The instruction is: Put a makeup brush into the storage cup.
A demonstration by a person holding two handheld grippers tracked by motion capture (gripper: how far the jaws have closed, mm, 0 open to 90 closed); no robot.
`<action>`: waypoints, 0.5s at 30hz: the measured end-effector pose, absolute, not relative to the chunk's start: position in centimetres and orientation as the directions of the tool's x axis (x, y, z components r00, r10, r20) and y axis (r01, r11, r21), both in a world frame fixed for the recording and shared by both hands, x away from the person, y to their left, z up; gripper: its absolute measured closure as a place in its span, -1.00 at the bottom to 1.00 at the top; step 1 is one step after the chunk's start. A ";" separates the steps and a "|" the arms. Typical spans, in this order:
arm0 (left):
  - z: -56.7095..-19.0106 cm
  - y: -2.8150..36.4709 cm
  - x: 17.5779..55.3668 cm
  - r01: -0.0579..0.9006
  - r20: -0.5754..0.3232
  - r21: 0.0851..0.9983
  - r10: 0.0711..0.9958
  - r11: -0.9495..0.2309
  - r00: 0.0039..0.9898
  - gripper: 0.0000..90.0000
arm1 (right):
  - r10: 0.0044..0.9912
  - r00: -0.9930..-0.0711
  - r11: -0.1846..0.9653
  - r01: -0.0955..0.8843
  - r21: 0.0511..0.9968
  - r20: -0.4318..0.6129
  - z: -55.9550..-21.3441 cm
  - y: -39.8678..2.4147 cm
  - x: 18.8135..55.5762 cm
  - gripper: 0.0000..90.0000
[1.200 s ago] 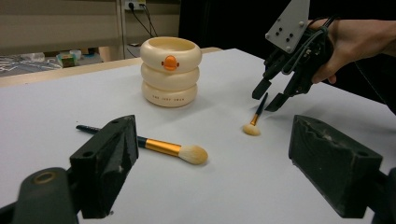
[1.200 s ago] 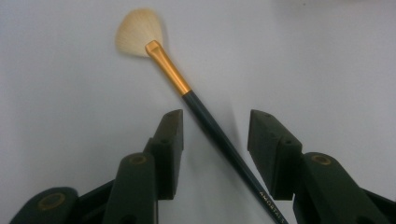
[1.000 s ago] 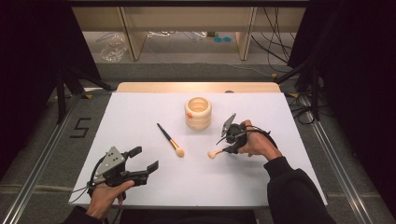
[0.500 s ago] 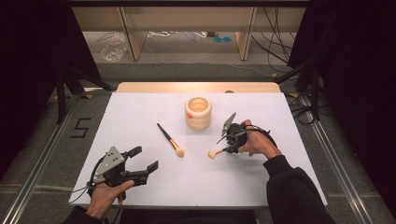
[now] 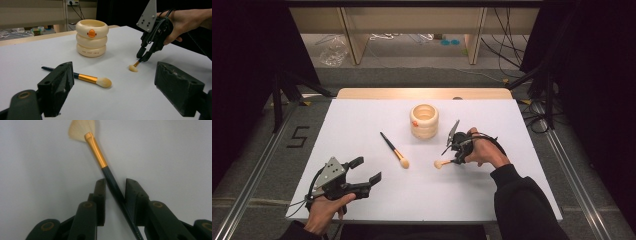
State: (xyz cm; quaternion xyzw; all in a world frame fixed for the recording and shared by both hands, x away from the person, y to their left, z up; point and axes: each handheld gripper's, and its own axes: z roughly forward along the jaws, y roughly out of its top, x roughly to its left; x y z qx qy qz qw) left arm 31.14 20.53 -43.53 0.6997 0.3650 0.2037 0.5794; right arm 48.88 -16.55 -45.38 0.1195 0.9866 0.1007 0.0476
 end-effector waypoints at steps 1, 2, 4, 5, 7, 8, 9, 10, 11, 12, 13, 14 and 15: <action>-43.5 20.5 31.1 0.278 -0.141 0.959 0.750 -0.059 0.646 -0.65 | 0.257 -0.964 0.947 0.238 0.215 -0.064 -45.4 -16.5 48.8 0.60; -43.5 20.5 31.1 0.278 -0.141 0.959 0.750 -0.059 0.646 -0.65 | 0.283 -0.958 0.937 0.267 0.225 -0.044 -45.4 -16.5 48.7 0.62; -43.5 20.5 31.1 0.278 -0.142 0.959 0.750 -0.058 0.646 -0.65 | 0.286 -0.958 0.937 0.271 0.222 -0.038 -45.4 -16.5 48.7 0.63; -43.5 20.6 31.1 0.278 -0.141 0.959 0.750 -0.059 0.646 -0.65 | 0.290 -0.957 0.936 0.279 0.214 -0.026 -45.4 -16.6 48.7 0.66; -43.5 20.5 31.1 0.278 -0.142 0.959 0.750 -0.058 0.646 -0.65 | 0.298 -0.954 0.934 0.288 0.210 -0.017 -45.4 -16.7 48.7 0.72; -43.5 20.5 31.1 0.278 -0.141 0.959 0.750 -0.059 0.646 -0.65 | 0.296 -0.955 0.936 0.288 0.204 -0.012 -45.4 -16.7 48.7 0.74; -43.5 20.5 31.1 0.278 -0.141 0.959 0.750 -0.059 0.646 -0.65 | 0.296 -0.955 0.936 0.288 0.204 -0.012 -45.4 -16.7 48.7 0.74; -43.5 20.5 31.1 0.278 -0.143 0.959 0.750 -0.057 0.646 -0.65 | 0.292 -0.956 0.938 0.285 0.198 -0.004 -45.4 -16.7 48.7 0.79; -43.5 20.5 31.1 0.278 -0.142 0.959 0.750 -0.058 0.646 -0.65 | 0.297 -0.955 0.937 0.291 0.190 0.000 -45.4 -16.7 48.7 0.80; -43.5 20.5 31.1 0.278 -0.142 0.959 0.750 -0.058 0.646 -0.65 | 0.299 -0.954 0.937 0.295 0.187 0.009 -45.3 -16.7 48.7 0.81; -43.5 20.5 31.1 0.278 -0.142 0.959 0.750 -0.058 0.646 -0.65 | 0.301 -0.954 0.937 0.297 0.184 0.009 -45.3 -16.8 48.8 0.81; -43.5 20.5 31.1 0.278 -0.142 0.959 0.750 -0.058 0.646 -0.65 | 0.303 -0.953 0.937 0.300 0.178 0.010 -45.3 -16.8 48.8 0.82; -43.5 20.5 31.1 0.278 -0.142 0.959 0.750 -0.058 0.646 -0.65 | 0.304 -0.953 0.937 0.300 0.178 0.008 -45.3 -16.8 48.8 0.82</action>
